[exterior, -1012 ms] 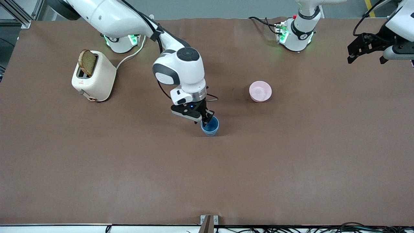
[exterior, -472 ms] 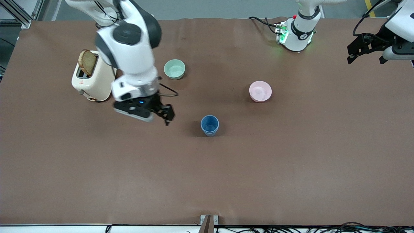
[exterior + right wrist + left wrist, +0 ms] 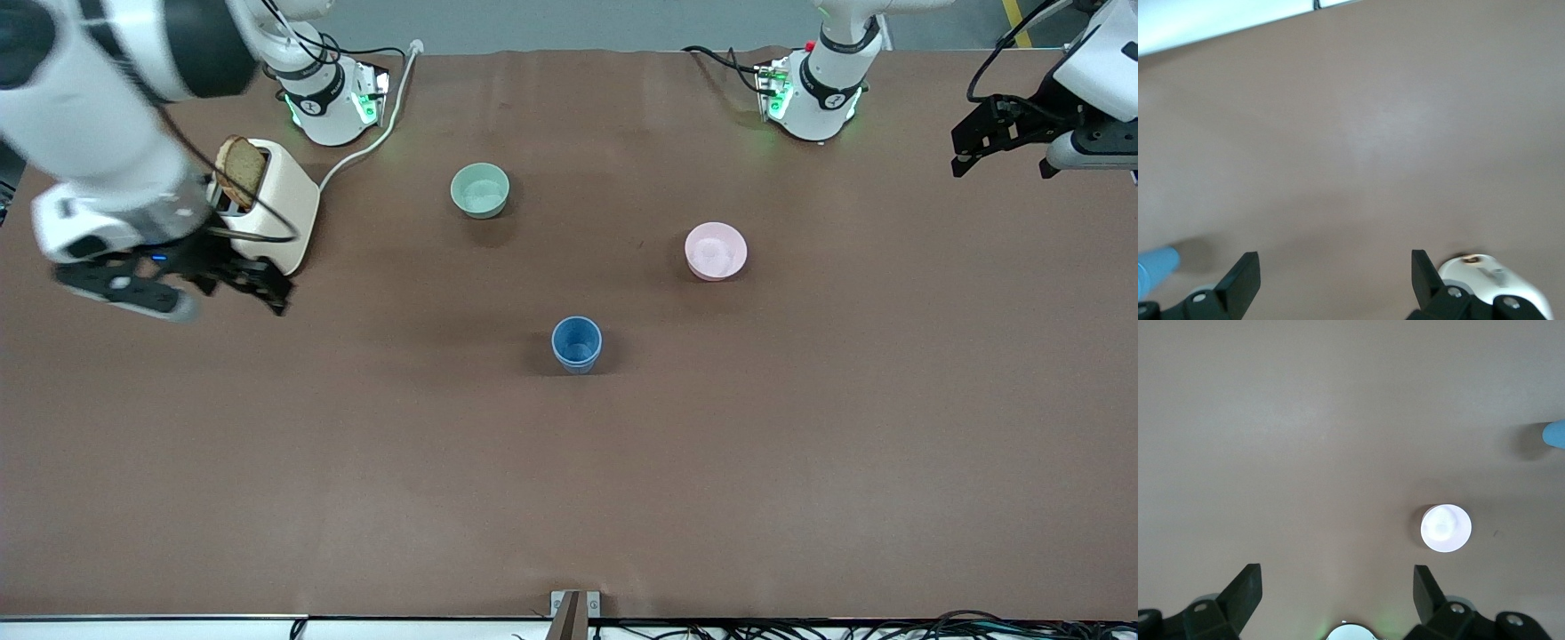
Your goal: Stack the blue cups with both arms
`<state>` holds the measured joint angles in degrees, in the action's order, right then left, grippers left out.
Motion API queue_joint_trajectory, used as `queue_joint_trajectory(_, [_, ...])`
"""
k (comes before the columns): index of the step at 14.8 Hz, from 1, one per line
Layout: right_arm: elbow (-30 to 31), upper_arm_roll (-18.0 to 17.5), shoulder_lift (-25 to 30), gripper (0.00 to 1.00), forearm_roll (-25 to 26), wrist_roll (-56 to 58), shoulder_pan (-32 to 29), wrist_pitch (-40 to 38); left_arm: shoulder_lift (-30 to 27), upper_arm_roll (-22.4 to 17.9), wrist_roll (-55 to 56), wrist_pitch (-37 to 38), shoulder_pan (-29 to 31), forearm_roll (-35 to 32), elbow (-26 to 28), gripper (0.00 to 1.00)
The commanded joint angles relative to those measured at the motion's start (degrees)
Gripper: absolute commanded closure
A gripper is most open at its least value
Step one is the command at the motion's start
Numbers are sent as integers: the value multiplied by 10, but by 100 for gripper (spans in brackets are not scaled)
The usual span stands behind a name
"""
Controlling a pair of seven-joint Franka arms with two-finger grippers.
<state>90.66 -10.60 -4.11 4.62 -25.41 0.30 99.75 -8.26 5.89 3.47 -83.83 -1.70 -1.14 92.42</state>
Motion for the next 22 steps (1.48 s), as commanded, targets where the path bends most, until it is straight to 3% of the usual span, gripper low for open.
queue_joint_trajectory(1, [18, 80, 39, 0, -45, 139, -4, -46, 4, 2, 1, 10, -2, -2, -11, 0])
queue_joint_trajectory(4, [-42, 151, 37, 0, -47, 262, -4, -126, 4, 2, 2, 10, -4, -2, -11, 0])
queue_joint_trajectory(7, [-76, 190, 36, 0, -44, 326, -5, -152, 4, 2, 1, 10, -4, -2, -11, 0])
queue_joint_trajectory(11, [-90, 194, 40, 0, -42, 335, -7, -232, 4, 2, -6, 10, -3, -1, -13, 0])
queue_joint_trajectory(22, [-85, 187, 43, 0, -57, 324, -8, -195, 4, 2, -10, 10, -1, 3, -28, 0])
